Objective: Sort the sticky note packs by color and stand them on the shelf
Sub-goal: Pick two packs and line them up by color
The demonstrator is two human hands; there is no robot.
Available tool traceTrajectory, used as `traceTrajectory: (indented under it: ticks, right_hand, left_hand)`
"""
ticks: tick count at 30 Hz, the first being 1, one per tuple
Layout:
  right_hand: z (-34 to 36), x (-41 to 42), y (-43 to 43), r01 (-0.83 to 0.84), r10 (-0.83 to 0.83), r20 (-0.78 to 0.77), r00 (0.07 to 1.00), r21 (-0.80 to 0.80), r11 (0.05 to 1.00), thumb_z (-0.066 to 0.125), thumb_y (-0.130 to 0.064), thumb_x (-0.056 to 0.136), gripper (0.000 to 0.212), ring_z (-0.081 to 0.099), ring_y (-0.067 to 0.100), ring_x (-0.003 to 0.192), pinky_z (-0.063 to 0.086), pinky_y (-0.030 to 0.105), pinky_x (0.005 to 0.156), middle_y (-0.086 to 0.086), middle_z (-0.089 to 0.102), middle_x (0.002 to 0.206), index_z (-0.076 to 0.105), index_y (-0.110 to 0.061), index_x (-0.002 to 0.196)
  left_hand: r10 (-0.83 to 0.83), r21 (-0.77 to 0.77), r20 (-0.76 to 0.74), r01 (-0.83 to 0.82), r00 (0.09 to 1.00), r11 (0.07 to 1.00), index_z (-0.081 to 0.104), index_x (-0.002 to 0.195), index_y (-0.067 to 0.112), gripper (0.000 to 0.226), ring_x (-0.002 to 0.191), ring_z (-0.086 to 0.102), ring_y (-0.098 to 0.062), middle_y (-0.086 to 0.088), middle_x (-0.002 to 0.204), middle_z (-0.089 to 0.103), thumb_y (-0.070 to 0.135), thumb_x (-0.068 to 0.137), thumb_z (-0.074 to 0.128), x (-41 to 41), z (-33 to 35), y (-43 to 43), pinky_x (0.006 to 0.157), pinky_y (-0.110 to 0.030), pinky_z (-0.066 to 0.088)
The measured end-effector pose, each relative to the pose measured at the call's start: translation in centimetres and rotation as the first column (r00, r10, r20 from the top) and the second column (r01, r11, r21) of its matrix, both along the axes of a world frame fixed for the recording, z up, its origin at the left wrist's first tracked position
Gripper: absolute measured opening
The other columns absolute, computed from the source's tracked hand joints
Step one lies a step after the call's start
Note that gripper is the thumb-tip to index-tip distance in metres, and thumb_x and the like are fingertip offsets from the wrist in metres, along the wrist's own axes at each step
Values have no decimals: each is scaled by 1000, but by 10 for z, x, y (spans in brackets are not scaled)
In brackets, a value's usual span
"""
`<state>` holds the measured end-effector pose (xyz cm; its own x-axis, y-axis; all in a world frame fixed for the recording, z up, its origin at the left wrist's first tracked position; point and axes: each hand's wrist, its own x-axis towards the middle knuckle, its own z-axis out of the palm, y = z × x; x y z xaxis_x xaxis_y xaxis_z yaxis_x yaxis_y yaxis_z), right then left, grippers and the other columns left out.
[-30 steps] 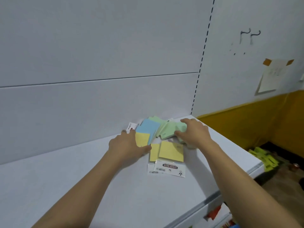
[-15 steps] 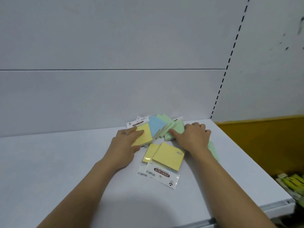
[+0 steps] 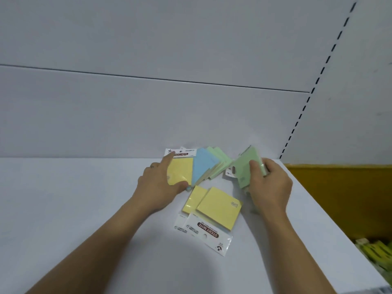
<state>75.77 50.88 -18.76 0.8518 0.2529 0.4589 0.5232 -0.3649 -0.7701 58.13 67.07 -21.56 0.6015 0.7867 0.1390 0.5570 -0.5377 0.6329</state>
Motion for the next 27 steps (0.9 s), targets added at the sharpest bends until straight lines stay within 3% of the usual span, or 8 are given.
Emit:
traceTrajectory:
  ticks: [3, 8, 12, 15, 18, 19, 23, 27]
  right_hand:
    - [6, -3, -4, -55, 66, -42, 997, 226, 973, 61, -28, 91, 13, 62, 17, 79, 47, 31, 70, -13, 62, 82, 65, -18, 97]
    - [2, -8, 3, -194, 233, -123, 965, 266, 944, 68, -19, 87, 11, 68, 23, 74, 59, 45, 68, -8, 63, 86, 57, -22, 89]
    - [-1, -12, 9, -269, 296, -127, 947, 190, 944, 69, -17, 86, 12, 67, 25, 77, 59, 43, 67, -9, 62, 84, 59, -23, 87]
    - [-4, -11, 11, -273, 281, -90, 955, 92, 958, 71, -23, 84, 11, 62, 12, 74, 55, 38, 71, -15, 62, 80, 60, -24, 86]
    - [-4, -11, 10, -257, 256, -57, 965, -6, 966, 70, -27, 84, 11, 55, 0, 68, 41, 12, 59, -16, 59, 72, 60, -22, 84]
    - [-3, -11, 10, -260, 257, -57, 965, -40, 965, 70, -27, 84, 10, 55, 1, 68, 38, 11, 57, -16, 59, 71, 61, -22, 84]
    - [0, -7, 8, -266, 257, -75, 964, -181, 947, 69, -27, 84, 9, 60, 18, 75, 43, 29, 64, -6, 65, 76, 66, -19, 87]
    - [12, -4, 4, -261, 253, -67, 965, -293, 920, 73, -28, 80, 9, 62, 21, 79, 48, 32, 69, -3, 70, 81, 69, -21, 83]
  left_hand:
    - [34, -132, 119, -18, 992, 991, 23, 144, 40, 98, 112, 54, -21, 1, 125, 55, 44, 63, 78, -2, 3, 2, 95, -43, 47]
    - [120, -239, 307, -46, 944, 970, 32, 144, 26, 88, 91, 57, -14, 9, 101, 54, 12, 71, 80, -10, 12, 0, 81, -30, 48]
    - [188, -250, 365, -98, 912, 963, 35, 145, 18, 88, 78, 55, -3, 18, 89, 53, 16, 71, 83, -13, 16, 3, 77, -27, 46]
    - [228, -285, 442, -105, 868, 953, 44, 139, 16, 79, 72, 59, -3, 13, 86, 58, 14, 71, 83, -14, 19, 0, 68, -23, 48]
    - [228, -338, 517, -47, 825, 940, 67, 112, 21, 46, 67, 70, -16, 5, 79, 67, 8, 70, 82, -16, 20, -2, 75, -34, 56]
    - [222, -338, 526, -37, 821, 940, 71, 99, 25, 36, 66, 70, -18, 2, 78, 70, 7, 70, 82, -17, 20, -2, 75, -34, 56]
    - [223, -340, 544, -31, 809, 940, 75, 90, 18, 25, 66, 70, -22, -2, 79, 74, 6, 69, 82, -24, 26, -5, 70, -32, 58]
    - [186, -360, 511, 13, 839, 933, 75, 89, 11, 23, 63, 70, -17, -6, 78, 75, -1, 71, 78, -32, 41, -9, 65, -30, 59]
